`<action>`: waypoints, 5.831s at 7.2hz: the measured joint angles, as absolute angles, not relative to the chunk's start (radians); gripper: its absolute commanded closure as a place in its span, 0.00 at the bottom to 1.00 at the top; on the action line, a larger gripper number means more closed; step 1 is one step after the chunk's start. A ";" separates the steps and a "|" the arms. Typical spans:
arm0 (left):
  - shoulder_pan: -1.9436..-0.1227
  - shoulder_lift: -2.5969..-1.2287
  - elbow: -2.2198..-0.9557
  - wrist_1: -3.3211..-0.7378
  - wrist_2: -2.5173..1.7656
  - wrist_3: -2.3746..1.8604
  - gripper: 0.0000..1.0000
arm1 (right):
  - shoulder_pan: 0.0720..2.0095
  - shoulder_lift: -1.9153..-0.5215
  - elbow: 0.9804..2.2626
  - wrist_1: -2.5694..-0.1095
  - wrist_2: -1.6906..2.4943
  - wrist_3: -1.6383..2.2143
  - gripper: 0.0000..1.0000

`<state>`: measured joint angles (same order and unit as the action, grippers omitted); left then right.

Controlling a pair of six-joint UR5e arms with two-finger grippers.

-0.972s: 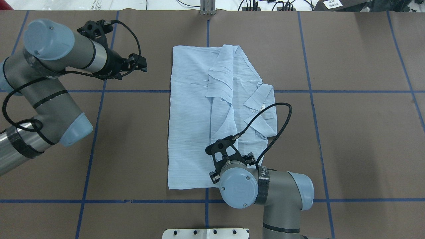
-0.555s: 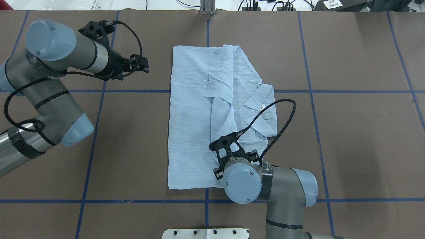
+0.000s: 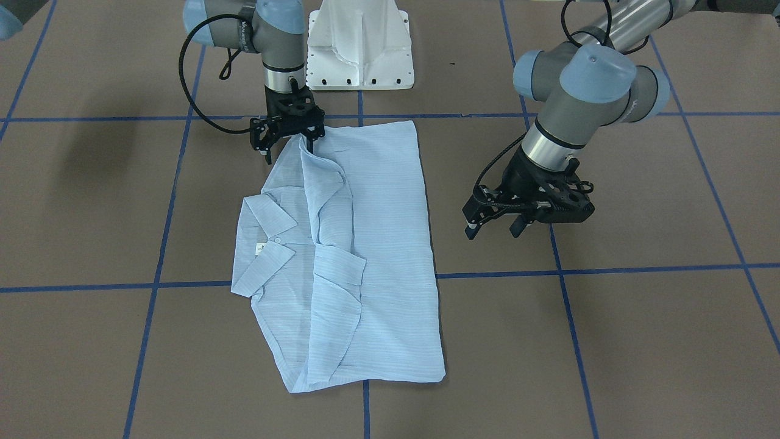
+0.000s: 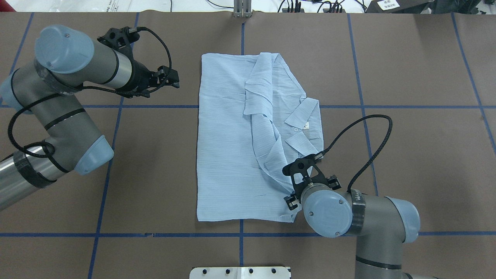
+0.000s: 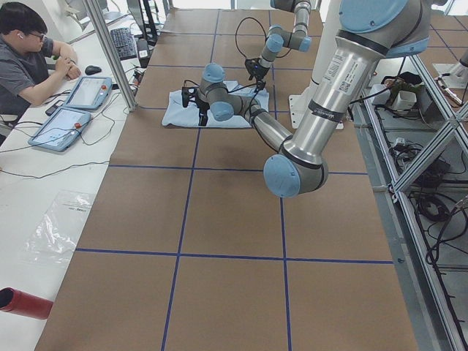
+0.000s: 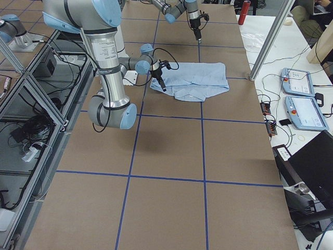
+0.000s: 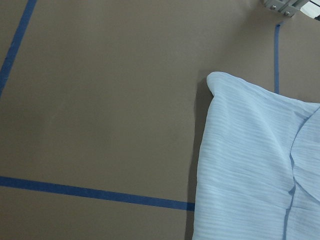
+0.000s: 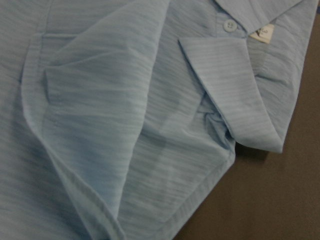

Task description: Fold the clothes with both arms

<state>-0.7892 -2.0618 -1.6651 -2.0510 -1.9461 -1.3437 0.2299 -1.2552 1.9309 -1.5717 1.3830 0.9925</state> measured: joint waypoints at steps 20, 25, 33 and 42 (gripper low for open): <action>-0.782 -2.069 -1.625 -2.066 -1.947 -1.326 0.00 | 0.554 -0.975 1.518 -1.403 1.485 0.729 0.00; -0.773 -2.076 -1.625 -2.066 -1.947 -1.328 0.00 | 0.711 -1.109 1.662 -1.397 1.646 0.589 0.00; -0.541 -2.057 -1.796 -2.008 -1.898 -1.582 0.00 | 0.701 -1.163 1.821 -1.390 1.883 0.871 0.00; -0.260 -2.002 -1.850 -1.828 -1.723 -1.756 0.18 | 0.579 -1.303 1.971 -1.384 1.896 1.199 0.00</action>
<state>-0.2597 -2.0024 -1.8496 -1.8276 -1.7227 -1.7563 0.5788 -1.3035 1.9709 -1.3837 1.8963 1.1994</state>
